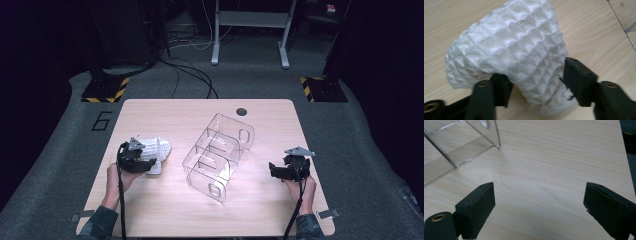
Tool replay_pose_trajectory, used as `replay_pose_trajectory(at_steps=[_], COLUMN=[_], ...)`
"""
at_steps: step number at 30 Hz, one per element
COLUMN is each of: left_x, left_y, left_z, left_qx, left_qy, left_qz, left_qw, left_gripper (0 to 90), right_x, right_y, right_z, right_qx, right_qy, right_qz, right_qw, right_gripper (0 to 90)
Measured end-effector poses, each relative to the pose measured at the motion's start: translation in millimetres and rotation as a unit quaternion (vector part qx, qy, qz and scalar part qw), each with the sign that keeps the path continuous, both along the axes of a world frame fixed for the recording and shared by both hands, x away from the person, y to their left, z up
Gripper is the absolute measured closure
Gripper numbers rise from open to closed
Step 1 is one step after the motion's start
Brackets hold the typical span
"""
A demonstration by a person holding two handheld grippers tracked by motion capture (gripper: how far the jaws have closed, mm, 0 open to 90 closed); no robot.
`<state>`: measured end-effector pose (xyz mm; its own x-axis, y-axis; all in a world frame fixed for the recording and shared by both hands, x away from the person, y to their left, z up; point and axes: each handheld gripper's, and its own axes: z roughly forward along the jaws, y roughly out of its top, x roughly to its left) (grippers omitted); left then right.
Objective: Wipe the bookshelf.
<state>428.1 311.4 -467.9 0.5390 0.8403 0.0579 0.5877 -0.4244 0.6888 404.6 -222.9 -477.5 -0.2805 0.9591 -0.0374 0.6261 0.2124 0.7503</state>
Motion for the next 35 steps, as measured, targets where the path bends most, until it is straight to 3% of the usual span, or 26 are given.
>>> replay_pose_trajectory(at_steps=[2, 5, 8, 11, 17, 20, 22, 25, 27, 35], left_x=[-6.9, -17.1, -27.3, -39.7, -53.8, -57.3, -59.5, -60.4, -62.2, -63.1], left_y=[1.7, 5.5, 10.7, 16.7, 34.9, 37.4, 38.1, 40.1, 39.8, 38.8], left_z=[1.1, 1.5, -2.7, -14.0, -43.5, -50.6, -56.9, -60.9, -64.9, -65.1], left_qx=[0.001, 0.006, 0.003, 0.003, 0.003, 0.018, 0.001, -0.021, -0.038, -0.038], left_qy=[-0.014, -0.012, -0.005, -0.01, 0.008, 0.011, 0.008, 0.002, -0.013, -0.013], left_qz=[0.006, 0.007, 0.014, 0.039, 0.08, 0.095, 0.098, 0.107, 0.107, 0.111], left_qw=[0.9999, 0.9999, 0.9999, 0.9992, 0.9968, 0.9952, 0.9952, 0.994, 0.9934, 0.993], left_gripper=[25.4, 15.5, 13.6, 10.1, 4.9, 3.5, 2.0, 0.7, 0.1, 0.3], right_x=[-4.7, -9.9, -13.1, -16.2, -19.6, -19.4, -20.8, -20.1, -20.2, -19.4], right_y=[-4.2, -11.3, -15.2, -18.0, -20.9, -19.7, -24.3, -27.8, -27.6, -26.2], right_z=[-5.4, -14.9, -20.9, -27.4, -41.0, -46.7, -49.9, -51.6, -51.6, -52.0], right_qx=[0.001, -0.002, -0.002, -0.005, -0.011, -0.019, 0.005, 0.013, 0.013, 0.015], right_qy=[0.003, 0.01, 0.016, 0.02, 0.02, 0.023, 0.024, 0.024, 0.025, 0.025], right_qz=[-0.01, -0.016, -0.021, -0.025, -0.031, -0.036, -0.033, -0.028, -0.027, -0.031], right_qw=[0.9999, 0.9998, 0.9997, 0.9995, 0.9993, 0.9989, 0.9991, 0.9992, 0.9992, 0.9991], right_gripper=[9.0, 7.9, 7.0, 6.0, 4.7, 3.2, 2.9, 2.7, 2.6, 1.3])
